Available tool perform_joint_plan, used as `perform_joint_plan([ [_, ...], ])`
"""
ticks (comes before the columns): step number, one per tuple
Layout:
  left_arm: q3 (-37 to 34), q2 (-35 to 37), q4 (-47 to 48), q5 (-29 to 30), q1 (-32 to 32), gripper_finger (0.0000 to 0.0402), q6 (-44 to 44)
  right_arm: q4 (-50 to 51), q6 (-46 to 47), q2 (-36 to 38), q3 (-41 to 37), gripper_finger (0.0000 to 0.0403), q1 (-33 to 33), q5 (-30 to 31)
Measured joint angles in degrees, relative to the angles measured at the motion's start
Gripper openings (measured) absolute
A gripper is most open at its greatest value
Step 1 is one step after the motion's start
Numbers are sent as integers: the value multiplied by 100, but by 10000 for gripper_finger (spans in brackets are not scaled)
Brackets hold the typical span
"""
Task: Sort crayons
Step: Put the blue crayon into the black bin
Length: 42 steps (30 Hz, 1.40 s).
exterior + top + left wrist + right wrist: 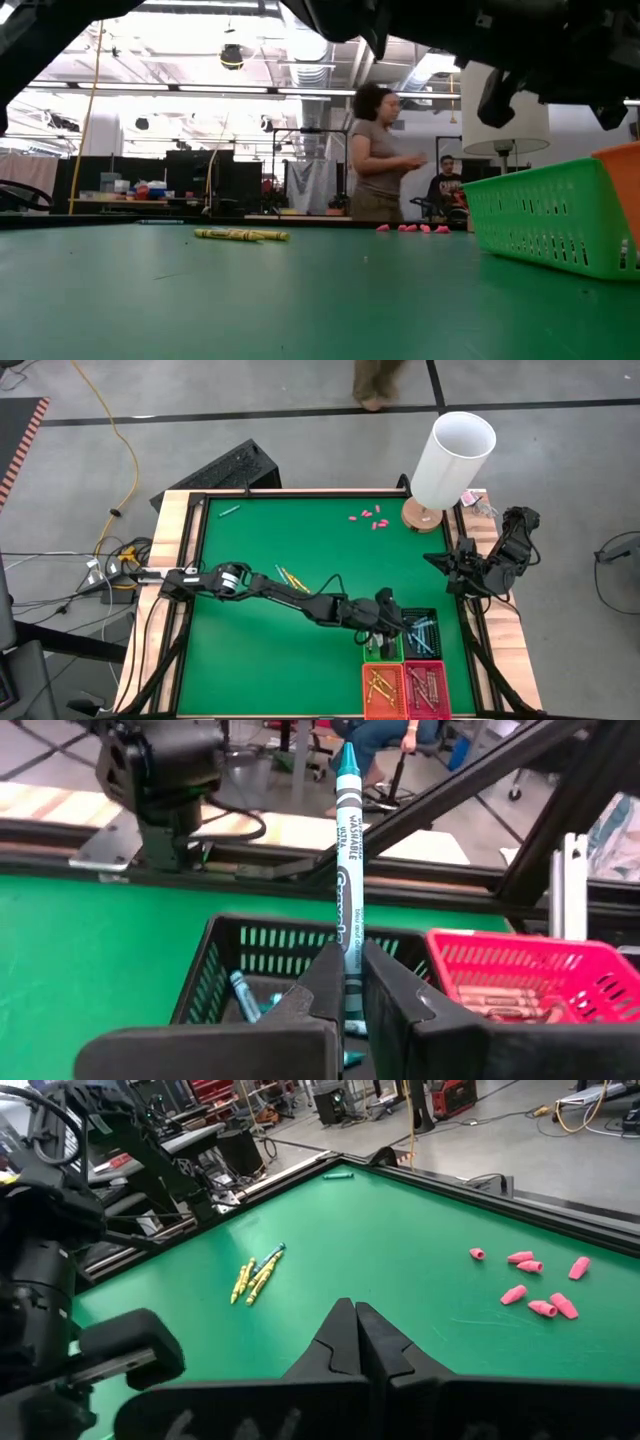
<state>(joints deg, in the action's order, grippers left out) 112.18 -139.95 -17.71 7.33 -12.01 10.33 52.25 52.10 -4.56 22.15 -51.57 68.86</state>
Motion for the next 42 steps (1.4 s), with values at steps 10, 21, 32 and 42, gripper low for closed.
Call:
perform_joint_plan([
  [10, -2, -5, -47, 158, 13, 22, 26, 1, -2, 2, 2, 0, -1, 4],
  [21, -2, 1, -490, 232, 22, 23, 183, 2, -4, 2, 2, 0, -2, 7],
  [32, 146, -548, -866, 45, 33, 16, 450, 10, -4, -30, 0, 0, 0, 11],
  [42, 155, -549, -703, 253, 46, 29, 490, -4, -2, -303, 0, 0, 0, 24],
])
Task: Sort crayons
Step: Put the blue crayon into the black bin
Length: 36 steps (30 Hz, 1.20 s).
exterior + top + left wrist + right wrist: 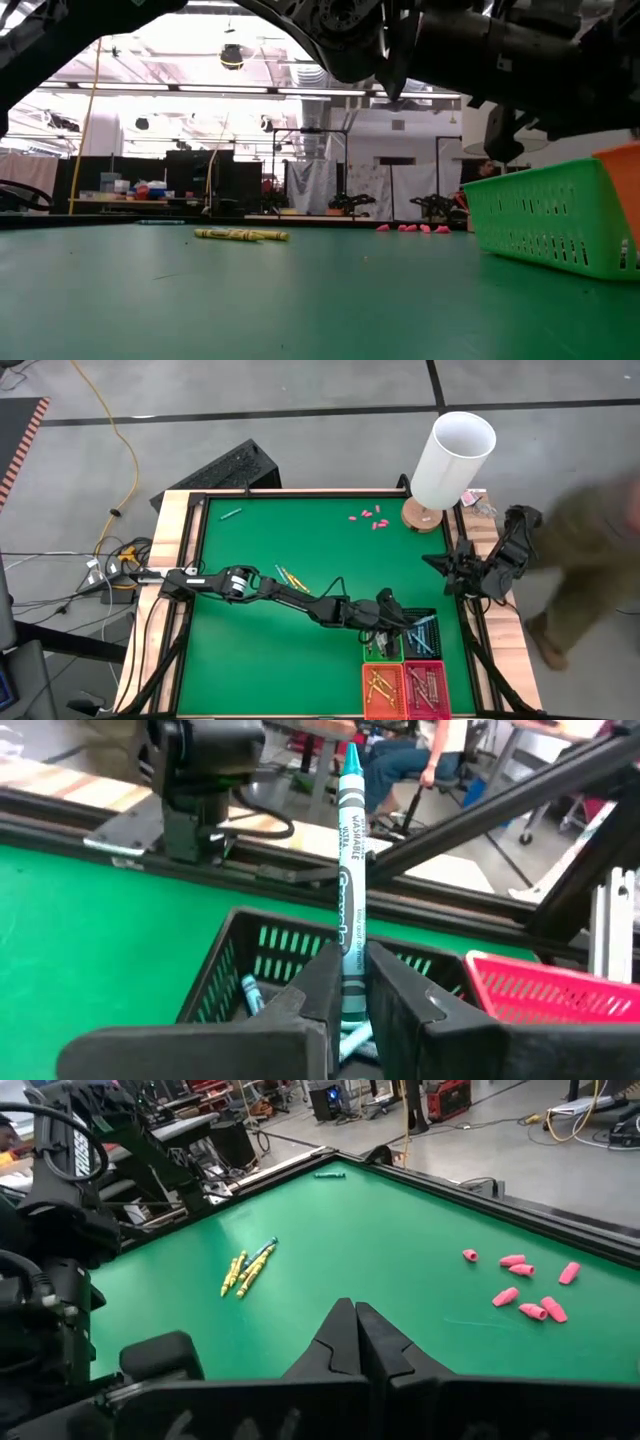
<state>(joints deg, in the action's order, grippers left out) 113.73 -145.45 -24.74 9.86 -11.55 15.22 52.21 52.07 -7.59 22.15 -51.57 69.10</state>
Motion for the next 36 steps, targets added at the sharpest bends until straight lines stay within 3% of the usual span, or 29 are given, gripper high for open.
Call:
perform_joint_plan([
  [9, 0, 0, 138, -486, 2, 80, 59, -7, 42, -211, 0, 0, -2, 0],
  [14, 0, 19, 508, -408, 2, 117, 205, -13, 47, -217, 0, 0, -2, -1],
  [21, -4, 632, 1518, -408, 92, 121, 267, -15, 59, -217, 0, 0, -1, -9],
  [31, 0, 2489, 4078, 249, 253, 106, -754, -9, 59, -215, 0, 0, -2, -17],
  [36, 5, 3542, 6166, 1181, 484, 106, -640, -9, 59, -215, 0, 0, -1, -20],
])
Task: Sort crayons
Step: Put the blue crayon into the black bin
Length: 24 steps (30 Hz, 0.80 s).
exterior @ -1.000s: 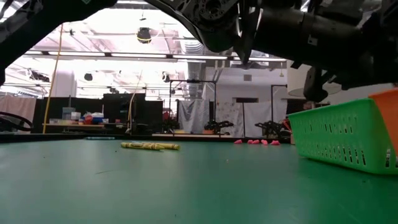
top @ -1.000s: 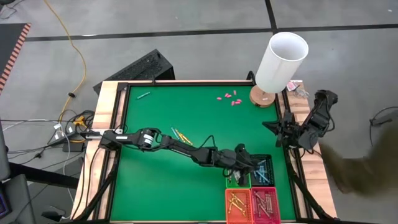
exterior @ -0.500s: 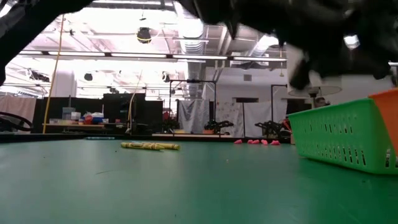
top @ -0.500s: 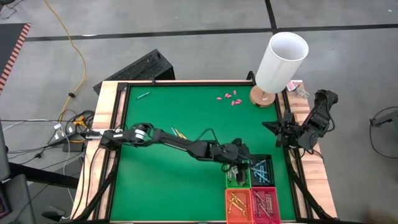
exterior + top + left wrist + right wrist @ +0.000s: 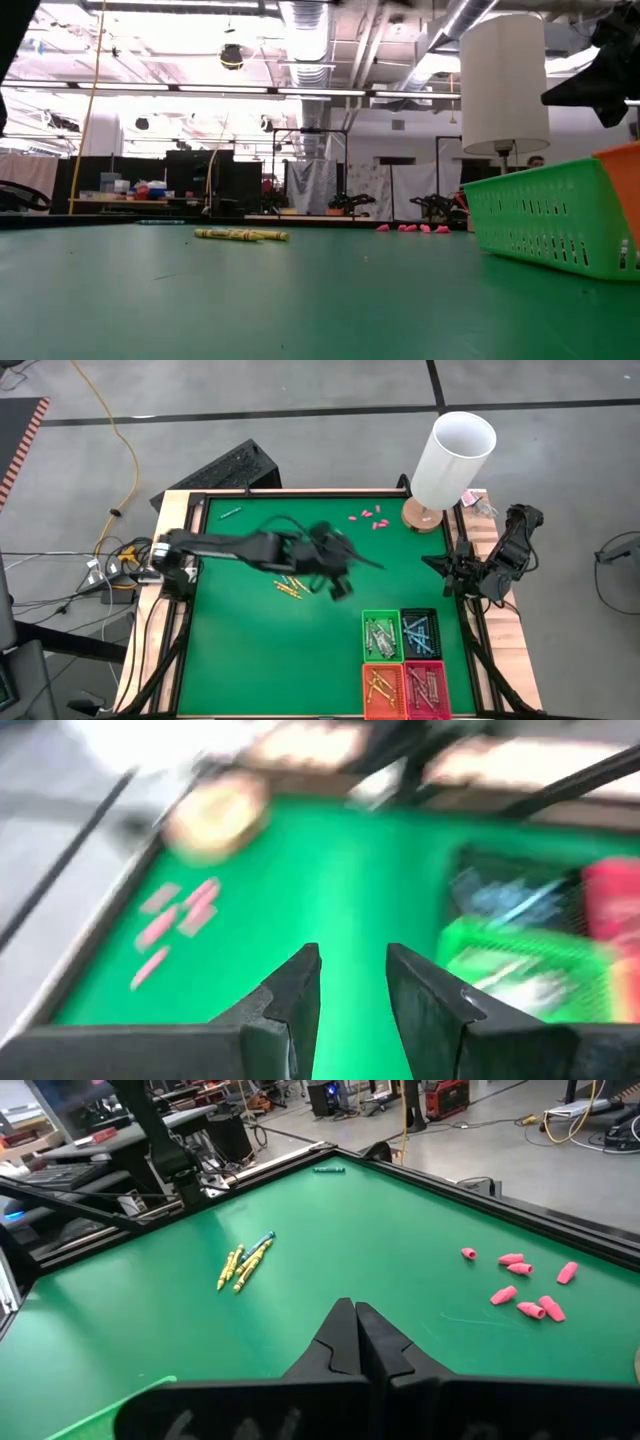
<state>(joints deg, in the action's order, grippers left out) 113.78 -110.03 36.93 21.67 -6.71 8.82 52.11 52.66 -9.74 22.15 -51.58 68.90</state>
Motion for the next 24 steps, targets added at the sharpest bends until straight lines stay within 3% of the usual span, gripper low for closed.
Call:
perform_joint_plan([
  [6, -3, 875, 2669, 1290, 341, 106, 1249, 0, -1, 2, 0, 0, 1, 4],
  [10, -332, 1183, 3638, 1355, 697, 106, 1923, 0, -2, 2, 0, 0, -1, 11],
  [18, -1928, 1977, 3666, 791, 1731, 105, 2002, -6, -2, 2, 0, 0, -1, -7],
  [24, -3587, 2859, 2656, 99, 2818, 105, 1924, -5, -2, 2, 0, 0, -1, -22],
])
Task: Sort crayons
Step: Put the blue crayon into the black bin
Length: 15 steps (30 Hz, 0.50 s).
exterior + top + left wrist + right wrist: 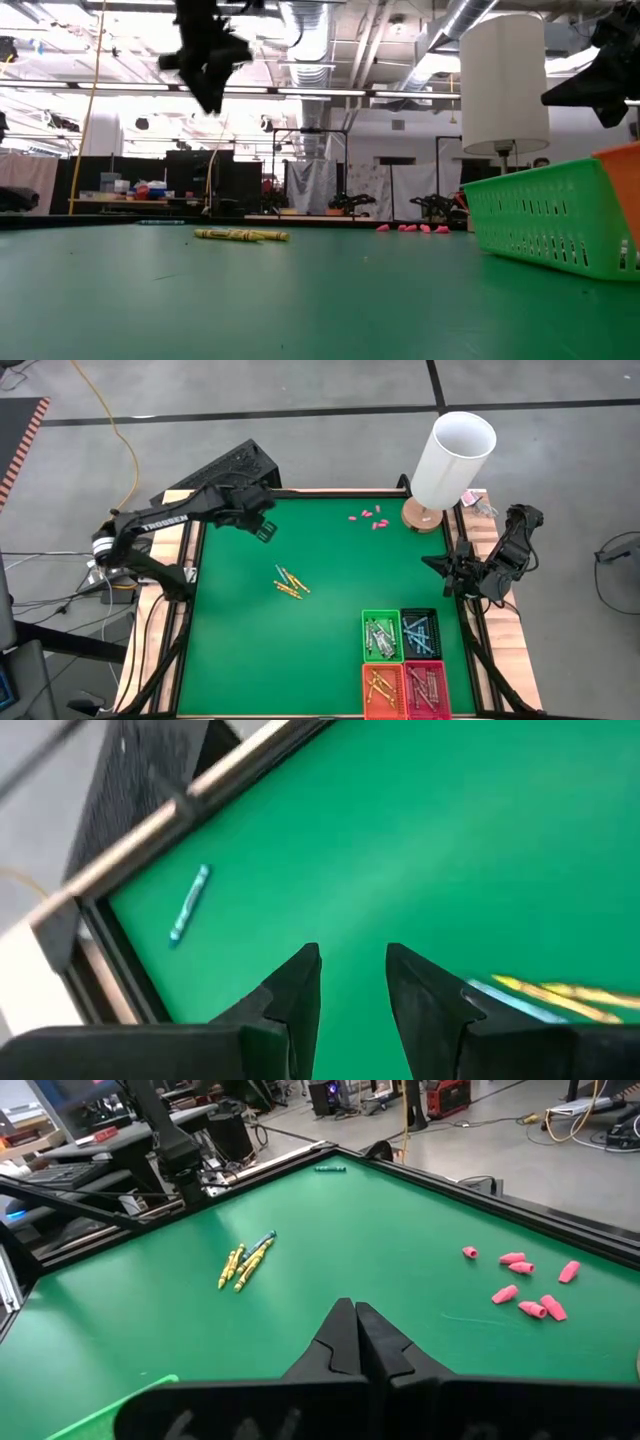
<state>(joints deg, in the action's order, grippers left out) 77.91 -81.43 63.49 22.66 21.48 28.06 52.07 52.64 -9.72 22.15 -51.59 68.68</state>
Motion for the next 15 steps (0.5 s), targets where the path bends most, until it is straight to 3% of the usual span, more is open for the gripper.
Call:
perform_joint_plan([
  [7, -1299, 310, -544, -352, 1240, 105, -258, 3, -2, 0, 0, 0, 0, -2],
  [15, -1699, 75, -1183, -599, 2363, 105, -1107, 7, -2, 0, 0, 0, 0, -4],
])
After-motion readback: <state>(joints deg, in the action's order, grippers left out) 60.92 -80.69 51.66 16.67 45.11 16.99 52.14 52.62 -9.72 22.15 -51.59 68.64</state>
